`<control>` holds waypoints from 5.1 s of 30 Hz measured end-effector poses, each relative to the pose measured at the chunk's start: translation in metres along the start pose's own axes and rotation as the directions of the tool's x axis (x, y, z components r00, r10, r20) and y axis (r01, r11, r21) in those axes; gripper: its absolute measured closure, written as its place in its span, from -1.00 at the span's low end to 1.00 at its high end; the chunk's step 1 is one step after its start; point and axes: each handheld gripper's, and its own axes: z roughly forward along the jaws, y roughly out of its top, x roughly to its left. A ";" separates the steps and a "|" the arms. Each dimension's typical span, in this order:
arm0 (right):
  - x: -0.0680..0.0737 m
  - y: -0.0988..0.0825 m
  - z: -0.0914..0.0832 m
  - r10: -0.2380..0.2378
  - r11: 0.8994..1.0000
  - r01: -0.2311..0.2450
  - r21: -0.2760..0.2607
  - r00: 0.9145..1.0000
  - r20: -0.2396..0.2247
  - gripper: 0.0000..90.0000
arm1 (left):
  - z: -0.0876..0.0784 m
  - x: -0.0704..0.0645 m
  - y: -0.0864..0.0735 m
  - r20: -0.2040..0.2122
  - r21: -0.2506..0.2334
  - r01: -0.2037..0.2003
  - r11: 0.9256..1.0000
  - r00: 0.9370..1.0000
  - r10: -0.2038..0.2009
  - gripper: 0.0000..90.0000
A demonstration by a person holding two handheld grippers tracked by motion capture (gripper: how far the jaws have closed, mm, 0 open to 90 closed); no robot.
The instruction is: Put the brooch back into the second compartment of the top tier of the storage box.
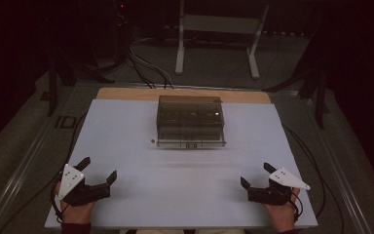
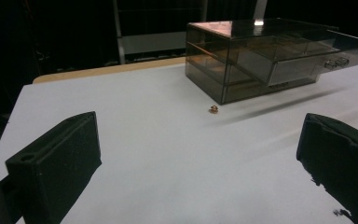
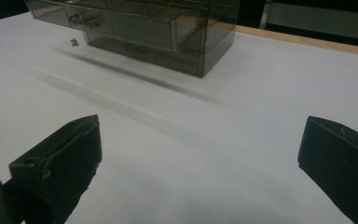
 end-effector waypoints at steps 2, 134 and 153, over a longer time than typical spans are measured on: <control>0.001 0.000 0.000 -0.005 1.000 0.005 0.002 1.000 -0.001 -1.00 | 0.000 0.000 0.000 -0.002 -0.002 0.001 1.000 1.000 -0.001 -0.99; 0.005 -0.002 -0.007 -0.017 1.000 0.018 -0.021 0.999 0.029 -1.00 | 0.141 -0.002 0.079 0.091 0.293 -0.103 0.951 0.993 0.079 -0.99; 0.004 -0.002 -0.006 -0.018 1.000 0.018 -0.012 0.999 0.038 -1.00 | 0.171 -0.003 0.067 0.110 0.402 -0.127 0.907 0.990 0.090 -0.98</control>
